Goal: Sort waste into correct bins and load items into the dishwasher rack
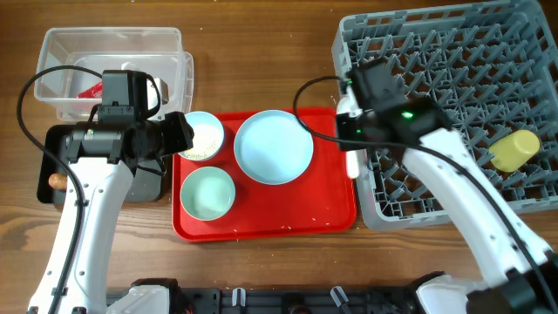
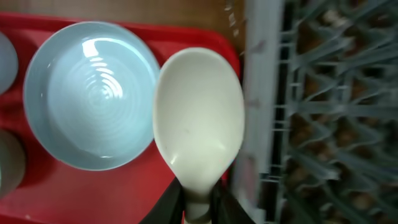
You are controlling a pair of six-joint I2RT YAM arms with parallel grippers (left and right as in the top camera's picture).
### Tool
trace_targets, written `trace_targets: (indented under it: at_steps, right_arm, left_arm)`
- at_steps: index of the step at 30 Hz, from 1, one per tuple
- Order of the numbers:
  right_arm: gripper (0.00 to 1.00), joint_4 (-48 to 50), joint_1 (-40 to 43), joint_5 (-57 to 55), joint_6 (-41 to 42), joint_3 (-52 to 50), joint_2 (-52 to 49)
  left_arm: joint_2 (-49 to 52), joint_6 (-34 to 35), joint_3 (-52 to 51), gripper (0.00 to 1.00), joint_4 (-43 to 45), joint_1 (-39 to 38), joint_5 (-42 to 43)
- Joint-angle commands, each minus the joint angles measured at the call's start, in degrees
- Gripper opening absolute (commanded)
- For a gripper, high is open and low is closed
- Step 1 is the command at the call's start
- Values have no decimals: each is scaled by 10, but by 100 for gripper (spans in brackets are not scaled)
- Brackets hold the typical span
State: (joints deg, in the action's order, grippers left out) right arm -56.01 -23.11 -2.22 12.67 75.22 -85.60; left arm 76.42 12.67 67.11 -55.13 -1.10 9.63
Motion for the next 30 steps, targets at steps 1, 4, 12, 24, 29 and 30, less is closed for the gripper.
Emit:
trace_targets:
  at_steps: [1, 4, 12, 24, 29, 30]
  right_arm:
    - [15, -20, 45, -45, -60, 8, -3]
    - [15, -33, 83, -40, -70, 6, -13]
    - [16, -14, 97, 7, -111, -54, -52]
    - [45, -15, 91, 53, -90, 18, -35]
    - [56, 39, 38, 134, -83, 90, -28]
    - [57, 50, 23, 127, -75, 90, -35]
  left_arm:
    - [-7, -9, 4, 47, 0, 3, -5]
    - [-7, -9, 4, 48, 0, 3, -5]
    - [-7, -9, 4, 48, 0, 3, -5]
    - [-7, -9, 4, 54, 0, 3, -5]
    - [-7, -9, 4, 58, 0, 3, -5]
    - [-7, -9, 4, 58, 0, 3, -5]
